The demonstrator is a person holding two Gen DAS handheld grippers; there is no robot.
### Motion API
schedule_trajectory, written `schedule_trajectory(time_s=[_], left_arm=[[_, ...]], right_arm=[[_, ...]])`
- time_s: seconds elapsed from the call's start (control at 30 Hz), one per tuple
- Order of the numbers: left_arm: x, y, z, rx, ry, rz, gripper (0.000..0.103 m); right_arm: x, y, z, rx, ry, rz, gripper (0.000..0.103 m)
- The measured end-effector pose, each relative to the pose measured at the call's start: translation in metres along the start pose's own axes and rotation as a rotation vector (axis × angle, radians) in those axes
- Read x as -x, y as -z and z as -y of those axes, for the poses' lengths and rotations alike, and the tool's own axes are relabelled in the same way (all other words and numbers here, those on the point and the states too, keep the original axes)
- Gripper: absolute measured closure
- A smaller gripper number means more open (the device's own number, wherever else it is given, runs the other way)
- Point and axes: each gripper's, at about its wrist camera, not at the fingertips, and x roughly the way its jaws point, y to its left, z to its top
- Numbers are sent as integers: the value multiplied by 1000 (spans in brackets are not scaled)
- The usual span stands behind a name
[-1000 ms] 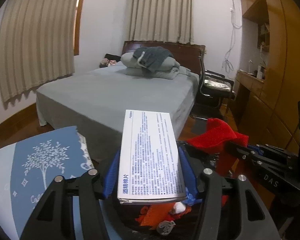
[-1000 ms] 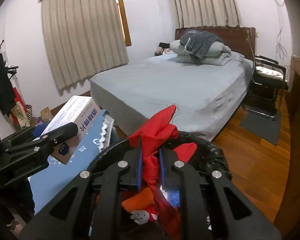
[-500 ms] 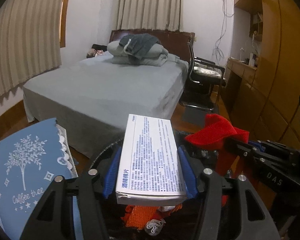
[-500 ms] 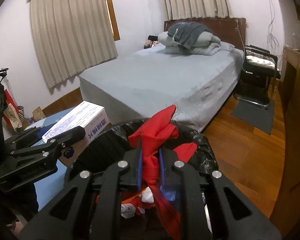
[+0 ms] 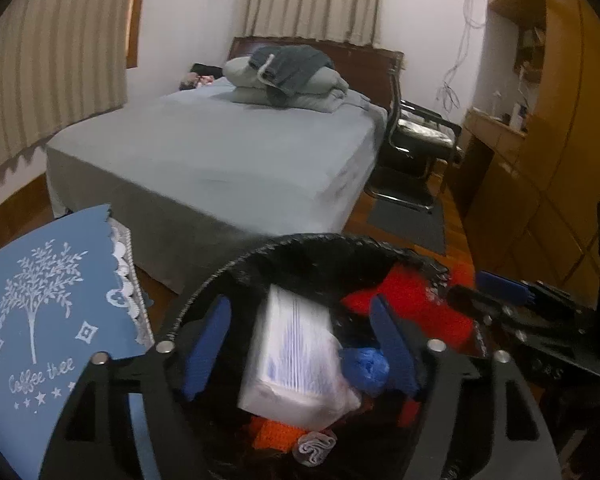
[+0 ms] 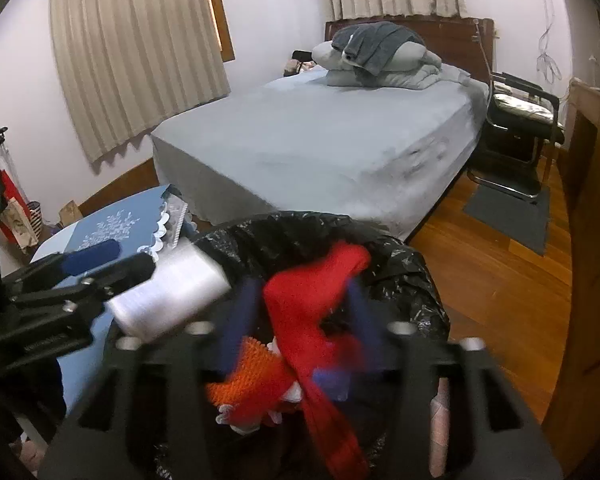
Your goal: Collect trash
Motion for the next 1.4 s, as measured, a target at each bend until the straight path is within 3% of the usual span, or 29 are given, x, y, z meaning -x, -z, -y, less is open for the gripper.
schedule_trajectory(time_s=[0.17,0.23,0.33,0.43,0.67,1.4], left_arm=[[10,-3,-15,22,-40,18,22],[17,-4,-23,34,-62,23,18],[27,-3,-31,41,-95,29,12],[39,-1,-39,58,-114,31,6],[67,11,-51,87,-170,17,6],[180,27,-41,69,-280,132,6]], right_arm=[[6,-2,0,8,21,22,25],[9,-2,0,12,33,30,12],[13,-4,-1,10,42,40,7],[17,-9,-6,0,27,35,7],[36,-14,-29,12,-10,38,5],[114,-21,-103,131,-104,75,5]])
